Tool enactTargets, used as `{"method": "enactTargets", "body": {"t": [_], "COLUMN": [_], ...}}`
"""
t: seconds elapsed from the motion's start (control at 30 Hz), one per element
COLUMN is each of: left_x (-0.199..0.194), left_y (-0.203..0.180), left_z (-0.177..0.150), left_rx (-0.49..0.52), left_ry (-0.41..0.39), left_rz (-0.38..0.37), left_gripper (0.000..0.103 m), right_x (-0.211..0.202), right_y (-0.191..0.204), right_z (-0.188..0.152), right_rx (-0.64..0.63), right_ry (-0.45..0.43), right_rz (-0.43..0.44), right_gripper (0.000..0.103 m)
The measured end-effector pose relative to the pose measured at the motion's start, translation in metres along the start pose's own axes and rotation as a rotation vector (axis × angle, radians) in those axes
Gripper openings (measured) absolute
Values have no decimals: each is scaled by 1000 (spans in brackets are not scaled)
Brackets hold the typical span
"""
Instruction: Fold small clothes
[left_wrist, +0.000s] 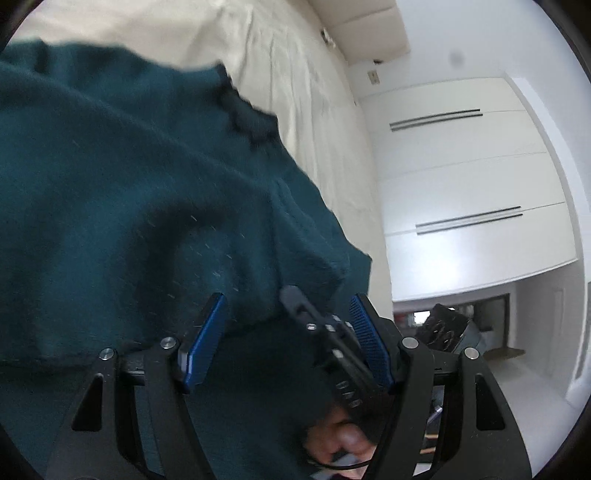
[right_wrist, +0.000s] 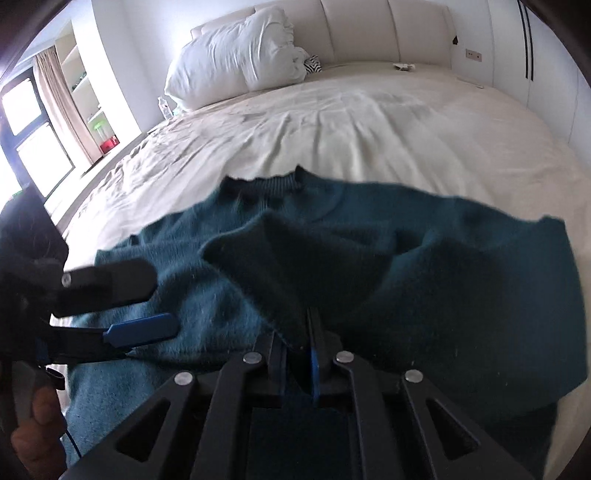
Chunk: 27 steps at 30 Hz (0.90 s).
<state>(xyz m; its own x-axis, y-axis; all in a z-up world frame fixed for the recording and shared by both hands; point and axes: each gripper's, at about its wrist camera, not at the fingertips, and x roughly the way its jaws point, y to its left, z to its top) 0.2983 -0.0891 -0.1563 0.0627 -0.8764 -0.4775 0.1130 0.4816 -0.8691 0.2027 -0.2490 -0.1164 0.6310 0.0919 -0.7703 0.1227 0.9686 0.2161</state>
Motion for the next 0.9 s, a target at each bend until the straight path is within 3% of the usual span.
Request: {"method": "enactTargets", "body": {"t": [0.13, 0.27, 0.4, 0.5, 0.53, 0.57, 0.6, 0.63, 0.67, 0.7, 0.77, 0.9], "left_x": [14, 25, 35, 39, 40, 41, 45, 51, 54, 56, 55, 33], "left_y": [-5, -5, -1, -6, -10, -12, -15, -18, -20, -24, -29, -48], "left_z": [2, 10, 14, 19, 19, 17, 16, 16, 14, 12, 8, 6], "left_rx": [-19, -28, -36, -13, 6, 19, 40, 58, 77, 104, 137, 201], "left_ry": [19, 37, 79, 65, 65, 71, 90, 105, 109, 108, 91, 7], "left_rz": [-43, -15, 1, 24, 41, 55, 77, 97, 121, 148, 176, 189], "left_gripper": [67, 67, 67, 67, 61, 54, 33, 22, 19, 11, 8, 7], "right_x": [-9, -20, -25, -31, -36, -41, -44, -49, -53, -58, -68, -79], "right_y": [-1, 4, 8, -4, -10, -20, -26, -38, -48, -61, -90, -155], "right_z": [-13, -24, -33, -39, -41, -43, -46, -49, -52, -57, -68, -96], "right_rx": [-1, 2, -43, 18, 46, 92, 124, 185, 239, 311, 480, 869], "right_ry": [-13, -14, -10, 5, 2, -1, -4, -12, -19, -28, -59, -163], "right_rz": [4, 80, 89, 122, 137, 157, 172, 201, 223, 247, 294, 372], "right_gripper": [15, 48, 49, 49, 49, 49, 50, 55, 59, 62, 73, 83]}}
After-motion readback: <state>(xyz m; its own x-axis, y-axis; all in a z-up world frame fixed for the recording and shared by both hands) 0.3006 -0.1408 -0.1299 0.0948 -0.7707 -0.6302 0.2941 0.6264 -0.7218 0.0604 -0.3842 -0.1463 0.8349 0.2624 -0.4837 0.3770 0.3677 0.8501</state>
